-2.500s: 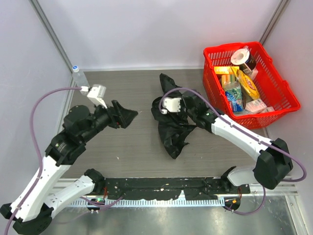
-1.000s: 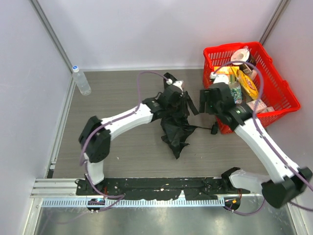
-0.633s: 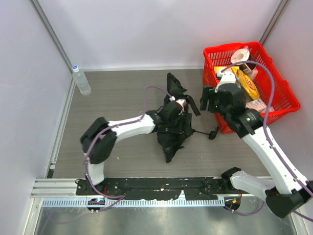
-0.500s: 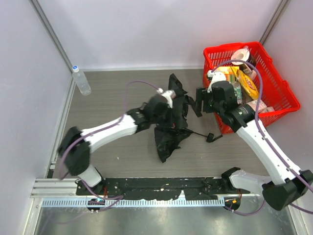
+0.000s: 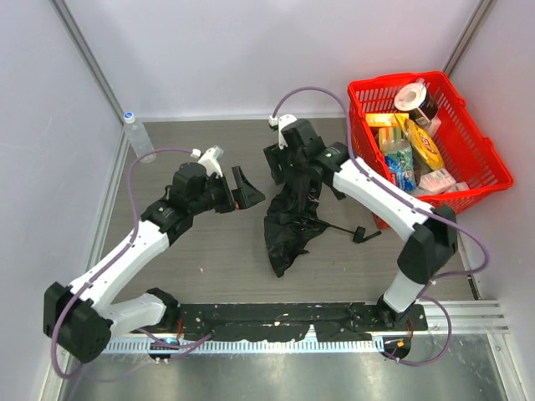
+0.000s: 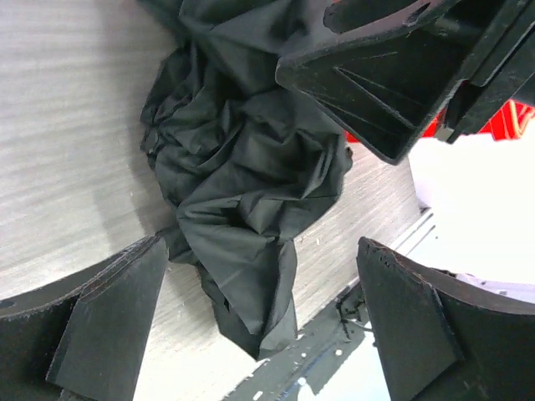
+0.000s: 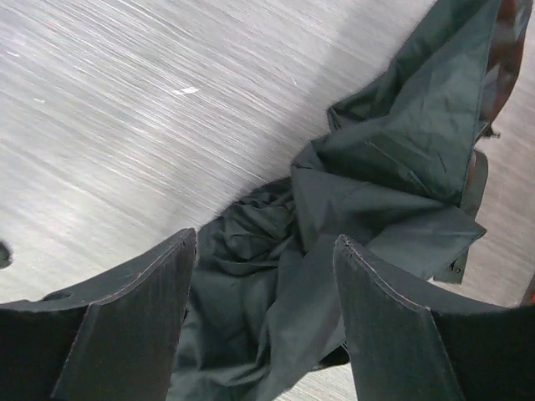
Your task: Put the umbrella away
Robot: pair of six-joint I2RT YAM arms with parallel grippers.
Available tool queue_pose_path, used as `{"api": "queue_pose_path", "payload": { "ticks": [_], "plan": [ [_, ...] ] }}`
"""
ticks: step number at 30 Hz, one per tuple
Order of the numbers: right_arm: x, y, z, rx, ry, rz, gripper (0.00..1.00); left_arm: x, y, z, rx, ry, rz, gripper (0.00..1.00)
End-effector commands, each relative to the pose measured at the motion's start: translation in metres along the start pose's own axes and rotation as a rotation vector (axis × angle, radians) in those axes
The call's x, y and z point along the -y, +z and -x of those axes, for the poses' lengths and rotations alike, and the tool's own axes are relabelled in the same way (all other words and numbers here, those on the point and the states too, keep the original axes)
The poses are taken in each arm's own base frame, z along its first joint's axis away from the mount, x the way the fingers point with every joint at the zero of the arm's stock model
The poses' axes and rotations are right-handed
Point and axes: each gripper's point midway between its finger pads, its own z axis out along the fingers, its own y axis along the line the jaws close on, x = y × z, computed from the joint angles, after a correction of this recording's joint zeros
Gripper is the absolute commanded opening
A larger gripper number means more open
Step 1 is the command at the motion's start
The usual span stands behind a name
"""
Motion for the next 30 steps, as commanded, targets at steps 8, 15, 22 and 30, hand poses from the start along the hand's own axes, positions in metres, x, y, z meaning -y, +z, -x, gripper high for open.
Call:
{"api": "queue_pose_path", "payload": {
  "ticks": [8, 15, 22, 30],
  "plan": [
    [0.060, 0.020, -0.121, -0.238, 0.086, -0.264, 0.68, -0.049, 0.085, -0.008, -0.135, -0.331, -0.036, 0.96],
    [0.064, 0.017, -0.155, -0.229, 0.174, -0.140, 0.68, -0.078, 0.151, -0.046, -0.243, -0.365, -0.028, 0.95],
    [0.073, 0.021, -0.167, -0.240, 0.225, -0.098, 0.62, -0.051, 0.179, -0.065, -0.238, -0.482, -0.188, 0.88],
    [0.068, 0.022, -0.165, -0.239, 0.227, -0.065, 0.62, -0.033, 0.187, -0.101, -0.282, -0.560, -0.244, 0.77]
  ]
}}
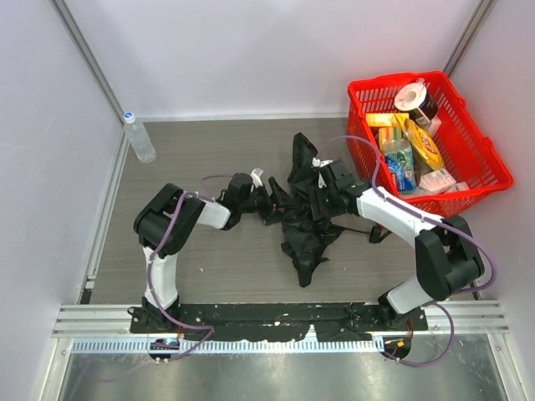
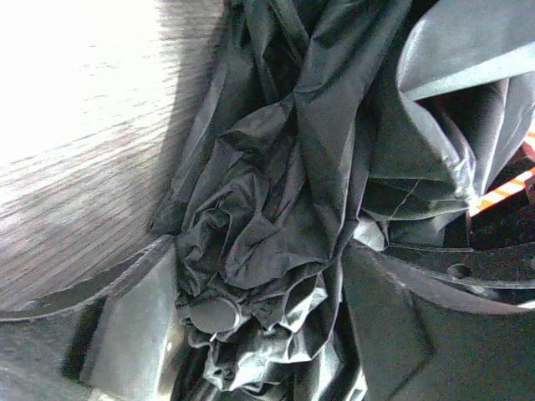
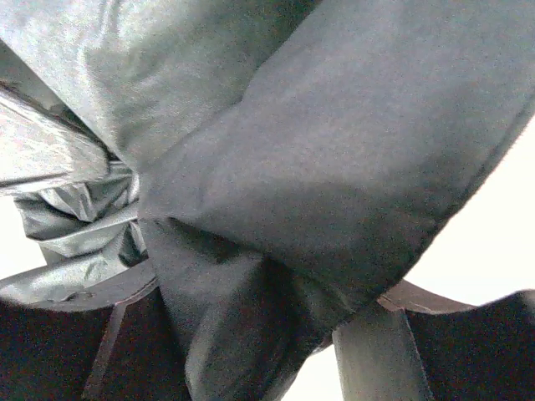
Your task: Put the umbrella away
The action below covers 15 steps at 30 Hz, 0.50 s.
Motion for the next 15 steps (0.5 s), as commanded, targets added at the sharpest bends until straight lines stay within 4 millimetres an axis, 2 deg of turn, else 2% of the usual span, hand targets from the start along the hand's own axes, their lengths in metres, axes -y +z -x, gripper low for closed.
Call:
{"api": "queue_pose_path", "payload": {
  "ticks": [1, 2, 5, 6, 9, 10, 11, 14, 15],
  "plan": [
    [-0.013, -0.008, 0.017, 0.066, 0.003, 0.066, 0.62, 0.019, 0.009, -0.009, -0.003, -0.006, -0.091, 0.70],
    [-0.013, -0.008, 0.017, 0.064, 0.007, 0.068, 0.62, 0.018, 0.008, -0.007, 0.011, -0.005, -0.093, 0.62],
    [-0.014, -0.010, 0.018, 0.069, 0.007, 0.072, 0.62, 0.025, 0.004, 0.002, 0.057, 0.005, -0.122, 0.49],
    [-0.013, -0.011, 0.017, 0.071, 0.004, 0.069, 0.62, 0.033, 0.002, 0.005, 0.071, 0.022, -0.136, 0.41],
    [-0.011, -0.020, 0.023, 0.090, -0.020, 0.059, 0.67, 0.052, -0.006, 0.013, 0.114, 0.078, -0.148, 0.06],
    [-0.008, -0.024, 0.023, 0.088, -0.024, 0.048, 0.70, 0.055, -0.010, 0.014, 0.124, 0.113, -0.135, 0.00],
    [-0.003, -0.031, 0.029, 0.103, -0.030, 0.015, 0.72, 0.063, -0.015, 0.018, 0.143, 0.150, -0.123, 0.00],
    [-0.003, -0.057, 0.046, 0.166, -0.045, 0.012, 0.80, 0.087, -0.033, 0.026, 0.185, 0.286, -0.097, 0.00],
    [-0.004, -0.074, 0.057, 0.216, -0.052, 0.018, 0.82, 0.092, -0.040, 0.029, 0.194, 0.323, -0.090, 0.00]
  ]
}}
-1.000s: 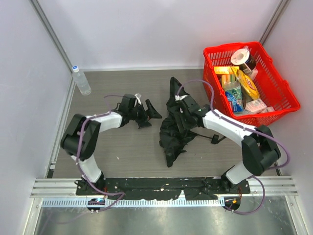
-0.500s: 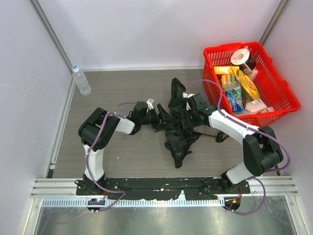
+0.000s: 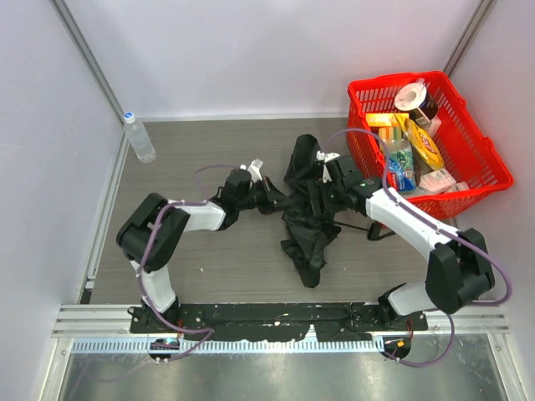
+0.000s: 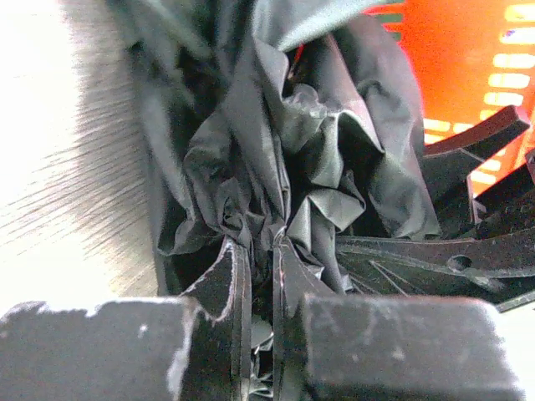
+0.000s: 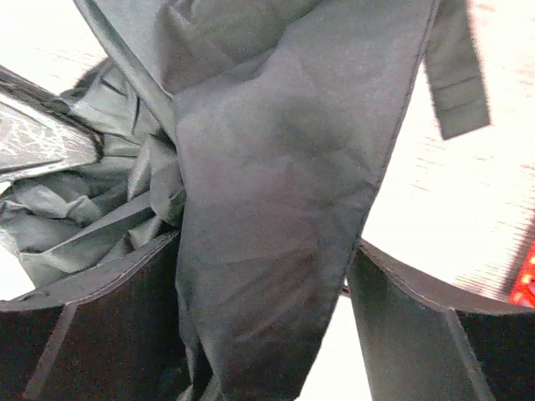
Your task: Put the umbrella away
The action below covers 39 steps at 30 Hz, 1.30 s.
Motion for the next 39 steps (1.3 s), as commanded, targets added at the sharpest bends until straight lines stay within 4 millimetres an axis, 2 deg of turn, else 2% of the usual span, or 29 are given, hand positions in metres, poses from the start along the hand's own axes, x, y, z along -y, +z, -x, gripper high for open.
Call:
{"api": "queue_pose_path", "payload": {
  "ticks": [1, 2, 4, 6, 8, 11, 13, 15, 19, 21, 22, 23, 24, 26, 28, 29, 31, 32, 33, 34, 35, 36, 37, 38, 39],
  "plan": [
    [-0.002, -0.057, 0.052, 0.195, -0.035, -0.003, 0.82, 0.072, -0.034, 0.041, 0.135, 0.268, -0.069, 0.00],
    [-0.003, -0.073, 0.061, 0.239, -0.039, 0.002, 0.82, 0.078, -0.043, 0.047, 0.142, 0.296, -0.077, 0.00],
    [-0.002, -0.090, 0.066, 0.285, -0.073, 0.006, 0.82, 0.090, -0.062, 0.058, 0.143, 0.353, -0.079, 0.00],
    [0.000, -0.103, 0.071, 0.332, -0.100, -0.001, 0.82, 0.099, -0.083, 0.068, 0.135, 0.414, -0.079, 0.00],
    [-0.003, -0.109, 0.074, 0.401, -0.115, 0.023, 0.82, 0.099, -0.103, 0.081, 0.134, 0.482, -0.028, 0.00],
    [-0.031, -0.112, 0.075, 0.495, -0.184, 0.191, 0.83, 0.108, -0.127, 0.087, 0.101, 0.518, -0.051, 0.00],
    [-0.036, -0.116, 0.082, 0.562, -0.183, 0.221, 0.82, 0.110, -0.142, 0.088, 0.081, 0.500, -0.073, 0.00],
    [-0.047, -0.129, 0.094, 0.636, -0.188, 0.280, 0.82, 0.115, -0.158, 0.090, 0.066, 0.483, -0.117, 0.00],
    [-0.063, -0.190, 0.132, 0.805, -0.132, 0.369, 0.85, 0.117, -0.182, 0.098, 0.111, 0.477, -0.093, 0.00],
    [-0.079, -0.241, 0.150, 0.875, -0.155, 0.455, 0.85, 0.121, -0.189, 0.100, 0.129, 0.468, -0.100, 0.00],
    [-0.081, -0.247, 0.148, 0.869, -0.159, 0.470, 0.85, 0.122, -0.191, 0.102, 0.137, 0.463, -0.100, 0.00],
    [-0.080, -0.265, 0.157, 0.901, -0.132, 0.464, 0.86, 0.124, -0.192, 0.102, 0.141, 0.457, -0.103, 0.00],
    [-0.071, -0.264, 0.157, 0.883, -0.080, 0.419, 0.86, 0.124, -0.192, 0.102, 0.138, 0.447, -0.110, 0.00],
    [-0.077, -0.280, 0.162, 0.878, -0.069, 0.452, 0.86, 0.124, -0.190, 0.101, 0.129, 0.420, -0.129, 0.00],
    [-0.088, -0.284, 0.164, 0.834, -0.035, 0.522, 0.86, 0.119, -0.188, 0.102, 0.135, 0.393, -0.113, 0.00],
    [-0.092, -0.277, 0.164, 0.783, -0.040, 0.534, 0.85, 0.118, -0.187, 0.102, 0.132, 0.386, -0.115, 0.00],
    [-0.086, -0.255, 0.151, 0.701, -0.119, 0.474, 0.85, 0.116, -0.186, 0.102, 0.130, 0.358, -0.116, 0.00],
    [-0.068, -0.243, 0.151, 0.714, -0.197, 0.357, 0.85, 0.118, -0.187, 0.102, 0.123, 0.345, -0.133, 0.00],
    [-0.055, -0.220, 0.136, 0.674, -0.218, 0.286, 0.85, 0.124, -0.188, 0.102, 0.129, 0.338, -0.159, 0.00],
    [-0.023, -0.206, 0.138, 0.686, -0.244, 0.107, 0.86, 0.129, -0.191, 0.103, 0.133, 0.323, -0.177, 0.00],
    [-0.009, -0.187, 0.128, 0.662, -0.246, 0.044, 0.86, 0.134, -0.193, 0.103, 0.135, 0.324, -0.198, 0.00],
    [-0.002, -0.176, 0.122, 0.643, -0.264, 0.035, 0.86, 0.140, -0.195, 0.102, 0.131, 0.322, -0.210, 0.00],
    [-0.018, -0.164, 0.113, 0.627, -0.309, 0.135, 0.86, 0.145, -0.198, 0.100, 0.125, 0.326, -0.220, 0.00],
    [-0.022, -0.155, 0.106, 0.613, -0.330, 0.172, 0.86, 0.151, -0.200, 0.099, 0.122, 0.327, -0.228, 0.00],
    [-0.042, -0.142, 0.093, 0.605, -0.369, 0.299, 0.86, 0.156, -0.203, 0.097, 0.117, 0.332, -0.240, 0.00]
  ]
}}
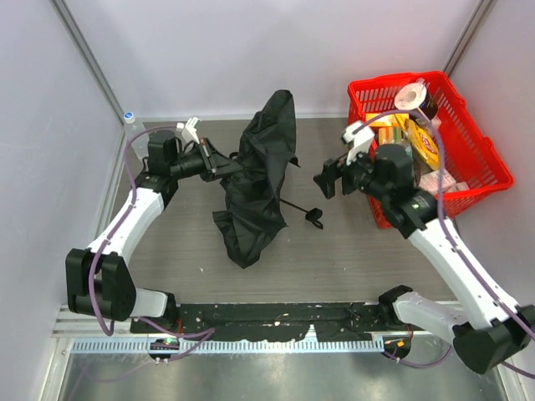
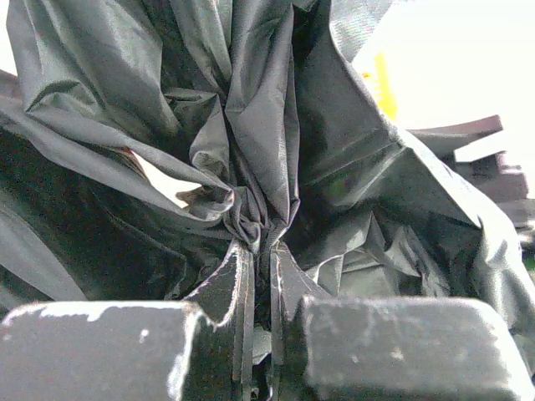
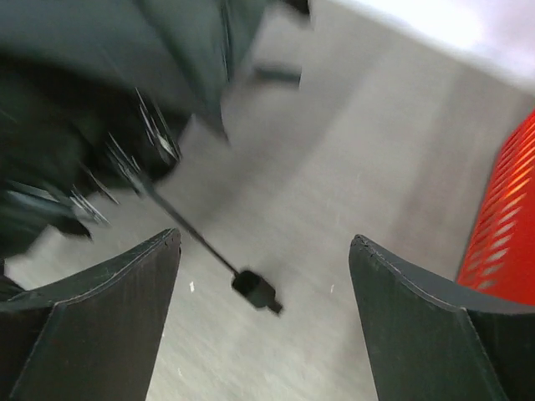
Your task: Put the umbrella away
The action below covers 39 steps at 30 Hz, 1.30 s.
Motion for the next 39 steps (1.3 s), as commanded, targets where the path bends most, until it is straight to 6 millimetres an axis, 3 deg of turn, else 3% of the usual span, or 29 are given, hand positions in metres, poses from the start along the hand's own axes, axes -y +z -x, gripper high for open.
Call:
{"api": "queue_pose_path", "payload": {
  "ticks": [1, 2, 7, 12, 14, 16, 18, 19, 20, 21, 22, 23, 25, 26, 30, 32, 34, 39],
  "plan": [
    [-0.022, 0.021, -0.061, -0.070, -0.103, 0.208, 0.86, 0.062, -0.020, 0.013, 0.021, 0.070, -0.166, 0.00],
    [-0.033, 0.027, -0.076, -0.053, -0.107, 0.279, 0.86, 0.068, -0.022, 0.013, 0.019, 0.076, -0.176, 0.00],
    [-0.054, 0.049, -0.095, -0.114, -0.122, 0.426, 0.84, 0.088, -0.032, 0.012, 0.004, 0.091, -0.209, 0.00],
    [-0.083, 0.068, -0.096, -0.083, -0.128, 0.506, 0.80, 0.110, -0.042, 0.014, 0.019, 0.106, -0.266, 0.00],
    [-0.092, 0.074, -0.088, -0.047, -0.147, 0.518, 0.74, 0.117, -0.044, 0.014, 0.012, 0.110, -0.283, 0.00],
    [-0.098, 0.080, -0.075, 0.014, -0.160, 0.507, 0.60, 0.127, -0.048, 0.016, 0.011, 0.120, -0.306, 0.00],
    [-0.103, 0.085, -0.064, 0.072, -0.149, 0.491, 0.35, 0.135, -0.051, 0.020, 0.025, 0.127, -0.316, 0.00],
    [-0.108, 0.085, -0.057, 0.110, -0.146, 0.506, 0.12, 0.141, -0.053, 0.023, 0.039, 0.135, -0.321, 0.00],
    [-0.114, 0.084, -0.054, 0.119, -0.123, 0.523, 0.01, 0.145, -0.054, 0.026, 0.056, 0.138, -0.319, 0.00],
    [-0.115, 0.085, -0.044, 0.165, -0.093, 0.493, 0.01, 0.150, -0.057, 0.031, 0.079, 0.154, -0.314, 0.01],
    [-0.114, 0.082, -0.039, 0.193, -0.076, 0.479, 0.01, 0.152, -0.059, 0.036, 0.111, 0.174, -0.291, 0.09],
    [-0.110, 0.082, -0.031, 0.247, -0.027, 0.441, 0.01, 0.160, -0.067, 0.040, 0.156, 0.219, -0.268, 0.34],
    [-0.094, 0.076, -0.020, 0.312, 0.035, 0.366, 0.01, 0.163, -0.081, 0.053, 0.261, 0.289, -0.160, 0.56],
    [-0.091, 0.070, -0.014, 0.335, 0.053, 0.360, 0.01, 0.166, -0.091, 0.060, 0.315, 0.343, -0.104, 0.75],
    [-0.055, 0.065, 0.004, 0.359, 0.153, 0.286, 0.01, 0.148, -0.135, 0.076, 0.486, 0.431, 0.201, 0.79],
    [-0.039, 0.064, 0.014, 0.366, 0.211, 0.269, 0.01, 0.136, -0.147, 0.079, 0.526, 0.444, 0.295, 0.66],
    [-0.027, 0.068, 0.019, 0.342, 0.263, 0.240, 0.01, 0.132, -0.139, 0.068, 0.481, 0.479, 0.252, 0.58],
    [-0.028, 0.073, 0.024, 0.270, 0.253, 0.255, 0.01, 0.155, -0.098, 0.015, 0.239, 0.568, -0.076, 0.78]
  ]
}}
